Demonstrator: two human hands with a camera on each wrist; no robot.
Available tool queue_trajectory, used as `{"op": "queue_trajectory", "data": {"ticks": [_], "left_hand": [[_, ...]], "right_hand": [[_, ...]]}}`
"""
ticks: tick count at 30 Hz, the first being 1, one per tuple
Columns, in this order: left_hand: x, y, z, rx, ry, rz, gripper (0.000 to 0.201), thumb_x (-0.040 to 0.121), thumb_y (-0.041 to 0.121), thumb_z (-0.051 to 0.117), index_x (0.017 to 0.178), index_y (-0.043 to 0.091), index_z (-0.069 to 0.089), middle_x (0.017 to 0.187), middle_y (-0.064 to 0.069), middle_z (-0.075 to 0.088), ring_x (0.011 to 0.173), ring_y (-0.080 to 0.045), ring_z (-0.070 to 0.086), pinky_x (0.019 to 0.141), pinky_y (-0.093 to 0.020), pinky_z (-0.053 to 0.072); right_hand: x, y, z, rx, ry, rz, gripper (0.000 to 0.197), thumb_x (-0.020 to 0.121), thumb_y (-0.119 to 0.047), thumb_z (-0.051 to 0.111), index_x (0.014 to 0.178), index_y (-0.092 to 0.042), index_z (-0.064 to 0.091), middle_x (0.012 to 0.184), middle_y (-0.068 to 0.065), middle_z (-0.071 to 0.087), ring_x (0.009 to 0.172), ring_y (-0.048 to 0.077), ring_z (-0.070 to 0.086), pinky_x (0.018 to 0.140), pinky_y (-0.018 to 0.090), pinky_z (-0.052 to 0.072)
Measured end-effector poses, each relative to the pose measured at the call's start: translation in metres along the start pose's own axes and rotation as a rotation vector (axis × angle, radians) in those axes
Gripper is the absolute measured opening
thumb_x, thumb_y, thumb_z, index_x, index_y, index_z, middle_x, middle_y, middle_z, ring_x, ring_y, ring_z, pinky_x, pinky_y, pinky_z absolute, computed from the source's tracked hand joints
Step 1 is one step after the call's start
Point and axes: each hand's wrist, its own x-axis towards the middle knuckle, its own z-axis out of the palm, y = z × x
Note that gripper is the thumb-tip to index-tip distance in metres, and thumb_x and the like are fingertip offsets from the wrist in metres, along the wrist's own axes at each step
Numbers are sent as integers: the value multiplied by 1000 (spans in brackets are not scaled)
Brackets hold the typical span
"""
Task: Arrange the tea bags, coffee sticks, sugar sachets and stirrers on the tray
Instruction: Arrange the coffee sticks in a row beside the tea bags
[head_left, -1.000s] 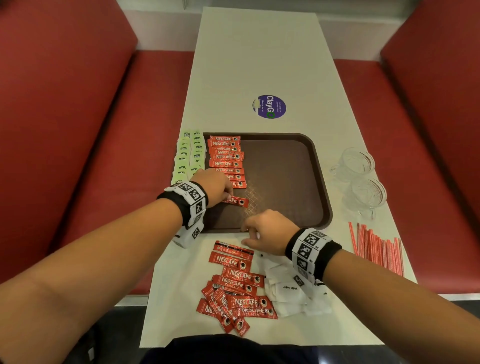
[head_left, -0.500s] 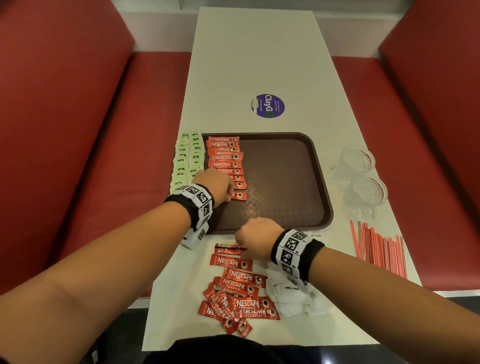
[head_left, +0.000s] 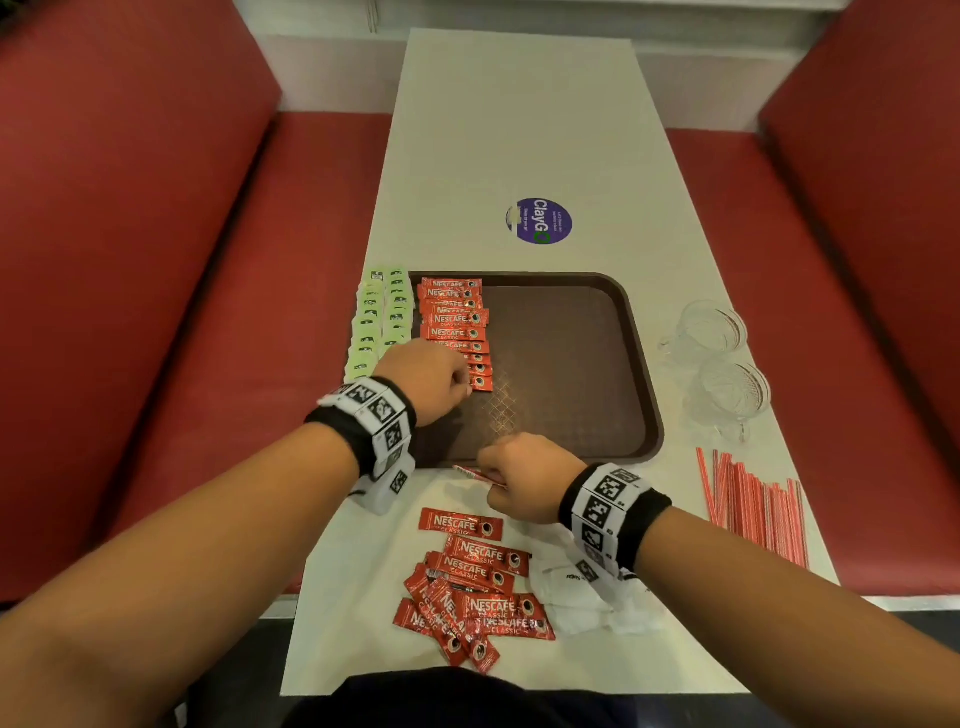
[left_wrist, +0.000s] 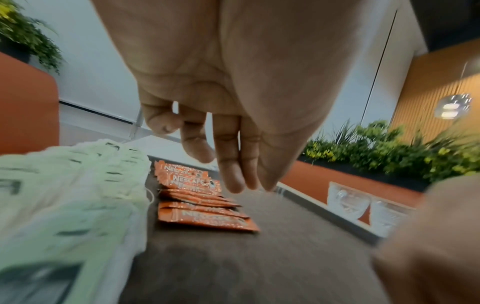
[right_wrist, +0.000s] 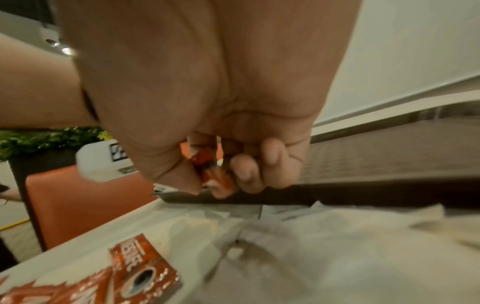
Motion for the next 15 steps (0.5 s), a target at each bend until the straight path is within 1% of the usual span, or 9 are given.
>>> {"op": "queue_trajectory", "data": {"ticks": [1,3,5,7,9,10,12,13,15], "left_hand": [[-11,1,0,-16,-2,2,12,92,40,59,89,32,68,81,13,64,79,-10,59,74,-31,51],[-33,2,3,-29,-37,12,10,92,39,60,90,33,67,81,14,63,77,-9,58,71,-29,50],[-52,1,10,-33,-97,29,9,91,38,61,93,33,68,85,15,64,80,-9,59,73,-29,51],[-67,1,19,-18,-148,57,11,91,38,62,98,33,69,91,14,67,83,-9,61,76,-30,52],[-78,2,30,3,-199,79,17,89,40,63,104,33,69,98,13,69,89,-9,62,79,-30,53],[-82,2,36,6,-229,83,20,88,41,66,106,32,68,102,13,68,92,-10,62,81,-30,52],[-89,3,47,11,-283,97,26,86,41,69,109,30,67,109,11,65,99,-12,61,84,-32,51],[-92,4,52,16,-295,105,28,86,40,70,111,29,66,111,10,64,101,-13,60,85,-32,50],[-95,5,58,11,-289,109,30,86,37,71,113,27,66,112,8,61,102,-14,59,83,-30,49]], "right_hand": [[-3,1,0,19,17,-1,34,86,-19,56,65,-28,30,82,0,51,74,21,47,66,32,39],[-7,3,0,58,41,22,34,85,-14,54,65,-27,30,81,0,51,73,21,46,66,33,39],[-10,7,1,106,75,64,33,84,-10,51,64,-26,31,75,-1,50,72,23,48,66,36,44],[-14,8,3,146,110,112,33,85,-7,49,63,-25,32,70,-2,47,72,24,49,67,38,46],[-17,9,5,189,128,158,33,87,-2,46,65,-25,34,71,-3,48,71,22,50,68,40,49],[-19,9,6,220,133,184,34,86,1,45,68,-26,35,72,-2,50,70,21,50,66,39,50],[-22,9,9,288,146,230,35,84,7,42,76,-27,38,76,1,55,66,19,51,60,35,47],[-24,8,9,320,154,239,33,84,7,41,83,-26,40,79,3,58,68,20,54,60,35,47],[-28,6,11,368,173,234,29,86,3,43,97,-24,43,85,4,61,75,22,58,68,39,51]]}}
